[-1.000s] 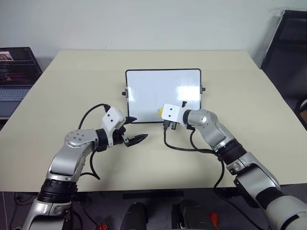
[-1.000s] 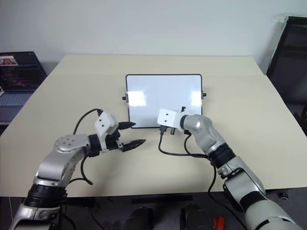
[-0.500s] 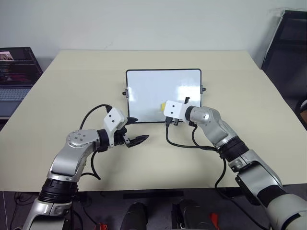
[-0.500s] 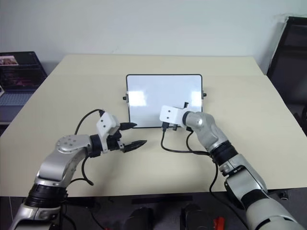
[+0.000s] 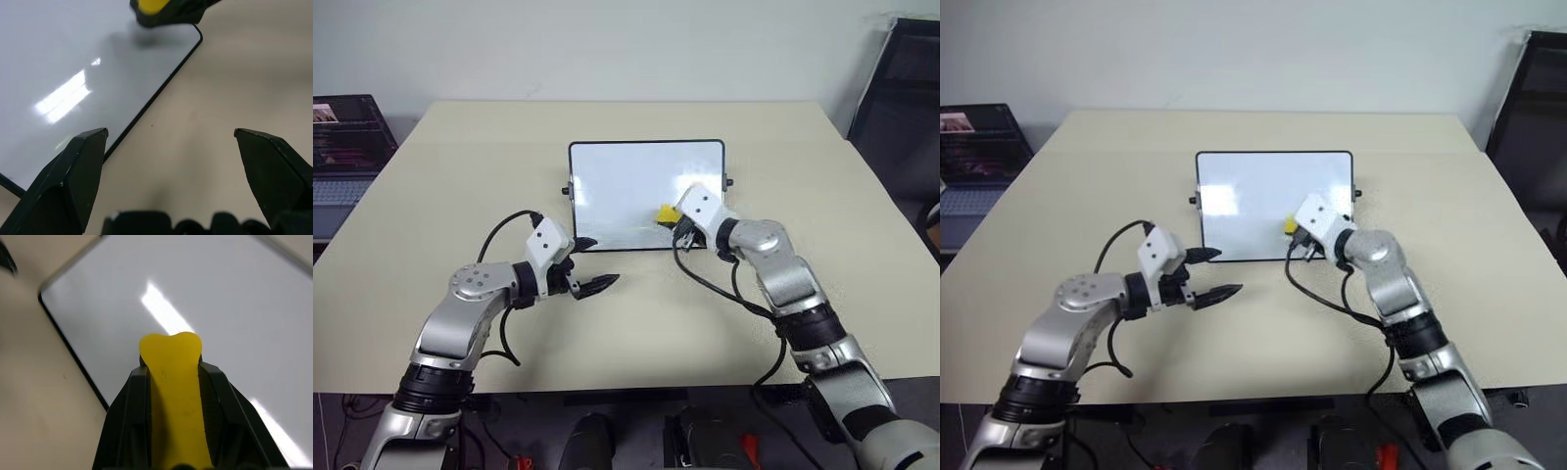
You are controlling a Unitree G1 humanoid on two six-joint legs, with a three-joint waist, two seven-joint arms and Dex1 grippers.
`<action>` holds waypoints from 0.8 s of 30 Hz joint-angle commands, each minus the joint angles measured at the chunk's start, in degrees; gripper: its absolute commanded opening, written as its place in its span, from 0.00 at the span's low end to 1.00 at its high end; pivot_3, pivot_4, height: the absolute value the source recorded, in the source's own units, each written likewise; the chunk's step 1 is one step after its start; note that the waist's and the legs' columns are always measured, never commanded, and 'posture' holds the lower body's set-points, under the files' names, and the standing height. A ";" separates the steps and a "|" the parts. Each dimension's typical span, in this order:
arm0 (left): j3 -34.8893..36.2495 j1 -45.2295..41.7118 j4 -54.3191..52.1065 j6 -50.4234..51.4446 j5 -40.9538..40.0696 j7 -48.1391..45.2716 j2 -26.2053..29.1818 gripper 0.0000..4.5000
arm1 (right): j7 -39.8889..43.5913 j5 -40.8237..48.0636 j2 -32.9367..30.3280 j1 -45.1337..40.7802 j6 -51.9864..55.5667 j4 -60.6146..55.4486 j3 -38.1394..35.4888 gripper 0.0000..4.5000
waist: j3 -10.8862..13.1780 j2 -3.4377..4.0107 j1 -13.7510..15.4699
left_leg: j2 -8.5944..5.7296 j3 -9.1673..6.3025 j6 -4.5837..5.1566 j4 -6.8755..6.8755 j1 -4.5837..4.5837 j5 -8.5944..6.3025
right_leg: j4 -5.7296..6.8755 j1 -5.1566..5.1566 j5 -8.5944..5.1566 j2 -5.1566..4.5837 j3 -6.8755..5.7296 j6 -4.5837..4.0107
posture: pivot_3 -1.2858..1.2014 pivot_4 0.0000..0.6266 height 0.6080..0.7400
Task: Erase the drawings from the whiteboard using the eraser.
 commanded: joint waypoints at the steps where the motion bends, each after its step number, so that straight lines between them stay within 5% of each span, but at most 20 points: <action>1: 0.32 -0.91 -4.95 -1.04 -2.05 -2.32 0.57 1.00 | -2.41 3.64 -1.12 8.02 9.30 -14.48 -7.25 0.22 | 0.00 -0.01 0.58 | -0.04 -0.07 0.00 0.02 -0.06 0.00 | -0.06 0.00 0.00 -0.02 -0.09 0.00 | 0.52 0.24 1.00; 9: -6.27 -8.10 0.98 -5.93 0.27 -7.91 -2.92 1.00 | -14.47 4.11 2.78 22.81 21.68 -25.70 -15.18 0.22 | 0.00 0.00 1.13 | -0.05 0.06 -0.01 0.04 -0.13 0.01 | -0.23 0.02 -0.12 0.01 -0.13 0.23 | 0.52 0.24 1.00; 24: -16.45 -25.62 27.22 -23.76 8.68 -18.79 -15.43 1.00 | -28.36 4.41 5.38 14.82 18.77 -8.55 -18.00 0.22 | 0.00 0.00 0.76 | -0.05 0.46 0.04 0.00 -0.13 0.00 | -0.30 -0.03 0.02 0.35 -0.01 0.05 | 0.52 0.24 1.00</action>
